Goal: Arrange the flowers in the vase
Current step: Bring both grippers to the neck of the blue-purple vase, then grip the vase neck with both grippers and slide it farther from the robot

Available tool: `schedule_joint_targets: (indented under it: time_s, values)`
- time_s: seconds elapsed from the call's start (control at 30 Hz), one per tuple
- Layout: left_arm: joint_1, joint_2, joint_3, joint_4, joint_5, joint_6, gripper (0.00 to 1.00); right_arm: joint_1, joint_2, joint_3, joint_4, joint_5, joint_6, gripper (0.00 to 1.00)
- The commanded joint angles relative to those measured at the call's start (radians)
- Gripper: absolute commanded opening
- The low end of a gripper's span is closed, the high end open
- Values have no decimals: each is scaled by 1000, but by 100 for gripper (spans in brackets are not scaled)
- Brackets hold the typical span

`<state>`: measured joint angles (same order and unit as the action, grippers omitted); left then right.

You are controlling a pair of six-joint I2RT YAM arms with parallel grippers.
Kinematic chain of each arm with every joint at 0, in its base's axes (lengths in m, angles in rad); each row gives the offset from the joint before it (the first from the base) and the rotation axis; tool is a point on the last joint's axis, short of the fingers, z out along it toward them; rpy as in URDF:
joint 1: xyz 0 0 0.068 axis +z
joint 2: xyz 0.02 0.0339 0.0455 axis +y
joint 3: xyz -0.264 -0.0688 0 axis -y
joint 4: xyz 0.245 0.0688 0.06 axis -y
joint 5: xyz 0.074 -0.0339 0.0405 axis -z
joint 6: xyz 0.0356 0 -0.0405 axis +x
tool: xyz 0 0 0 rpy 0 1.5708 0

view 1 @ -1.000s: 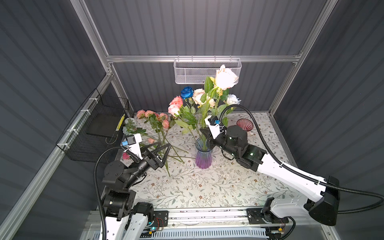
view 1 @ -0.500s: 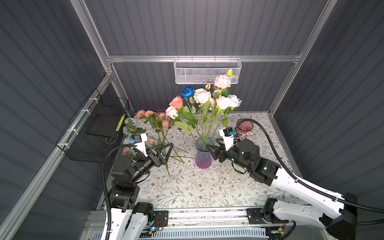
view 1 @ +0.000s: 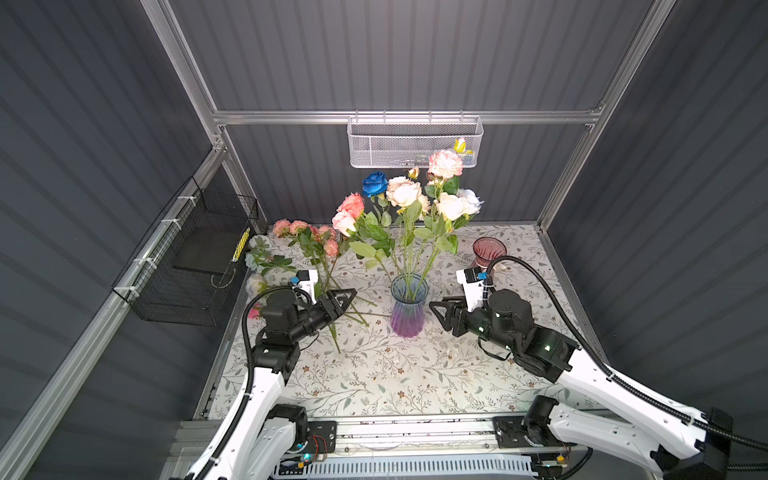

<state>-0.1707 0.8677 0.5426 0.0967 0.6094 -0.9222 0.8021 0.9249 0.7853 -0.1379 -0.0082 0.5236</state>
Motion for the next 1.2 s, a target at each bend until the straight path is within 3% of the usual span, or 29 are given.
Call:
schedule_joint_targets:
  time_s: [0.0, 0.23, 0.47, 0.7, 1.17]
  values:
    - [-20, 48, 22, 123, 37, -38, 62, -49, 30, 24, -65, -70, 91, 52]
    - [-117, 171, 85, 147, 1, -20, 62, -185, 153, 84, -30, -189, 178, 52]
    - [-212, 287, 182, 146, -45, 4, 59, -211, 256, 136, 42, -249, 180, 51]
    - [-300, 407, 340, -52, -122, 92, 41, -211, 315, 185, 37, -273, 167, 47]
    - [-382, 497, 487, -280, -186, 154, 22, -203, 396, 236, -18, -317, 135, 29]
